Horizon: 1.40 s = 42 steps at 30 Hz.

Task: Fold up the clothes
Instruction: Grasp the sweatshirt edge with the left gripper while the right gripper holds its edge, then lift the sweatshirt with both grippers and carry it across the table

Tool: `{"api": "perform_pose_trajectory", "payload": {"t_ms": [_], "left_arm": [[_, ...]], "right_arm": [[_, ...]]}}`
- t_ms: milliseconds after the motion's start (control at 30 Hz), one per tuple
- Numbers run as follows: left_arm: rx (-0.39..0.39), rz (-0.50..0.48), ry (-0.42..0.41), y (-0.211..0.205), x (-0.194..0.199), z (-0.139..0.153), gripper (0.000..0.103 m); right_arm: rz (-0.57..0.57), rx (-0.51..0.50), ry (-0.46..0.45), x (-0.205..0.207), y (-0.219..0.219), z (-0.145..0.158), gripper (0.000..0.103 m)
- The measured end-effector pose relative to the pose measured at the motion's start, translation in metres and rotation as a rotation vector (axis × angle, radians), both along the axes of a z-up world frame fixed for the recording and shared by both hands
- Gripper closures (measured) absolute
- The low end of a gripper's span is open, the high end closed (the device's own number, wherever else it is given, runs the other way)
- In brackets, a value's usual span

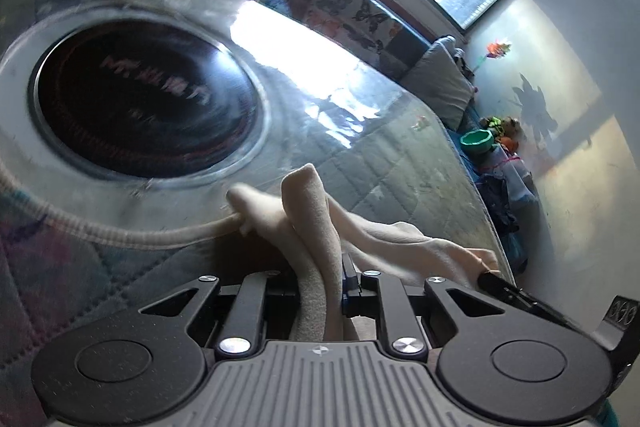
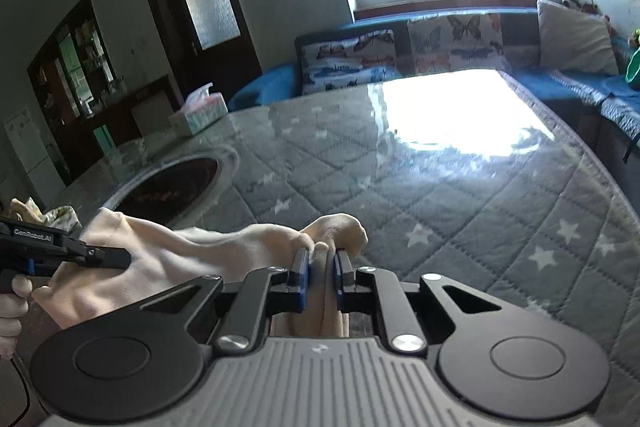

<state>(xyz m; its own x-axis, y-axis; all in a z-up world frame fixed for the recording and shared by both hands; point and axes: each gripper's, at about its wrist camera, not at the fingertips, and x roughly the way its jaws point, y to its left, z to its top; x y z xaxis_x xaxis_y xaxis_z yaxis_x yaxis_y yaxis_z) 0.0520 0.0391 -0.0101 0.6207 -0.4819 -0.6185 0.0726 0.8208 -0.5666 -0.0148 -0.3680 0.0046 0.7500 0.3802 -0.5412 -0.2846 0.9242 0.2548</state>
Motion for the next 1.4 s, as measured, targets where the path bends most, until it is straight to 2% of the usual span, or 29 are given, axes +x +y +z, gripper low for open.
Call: {"api": "perform_pose_trajectory", "payload": {"t_ms": [400, 733, 1067, 1400], "left_arm": [[0.067, -0.111, -0.093, -0.051, 0.013, 0.026, 0.086], [0.094, -0.203, -0.124, -0.107, 0.052, 0.033, 0.086], [0.109, -0.267, -0.127, -0.154, 0.091, 0.029, 0.086], [0.145, -0.306, -0.108, -0.18, 0.124, 0.013, 0.086]], "right_arm": [[-0.102, -0.056, -0.099, -0.01, -0.034, 0.034, 0.093], [-0.213, -0.098, -0.136, 0.01, -0.073, 0.049, 0.093], [-0.301, -0.138, -0.117, 0.046, -0.107, 0.046, 0.093], [-0.364, -0.159, -0.059, 0.091, -0.129, 0.024, 0.093]]}}
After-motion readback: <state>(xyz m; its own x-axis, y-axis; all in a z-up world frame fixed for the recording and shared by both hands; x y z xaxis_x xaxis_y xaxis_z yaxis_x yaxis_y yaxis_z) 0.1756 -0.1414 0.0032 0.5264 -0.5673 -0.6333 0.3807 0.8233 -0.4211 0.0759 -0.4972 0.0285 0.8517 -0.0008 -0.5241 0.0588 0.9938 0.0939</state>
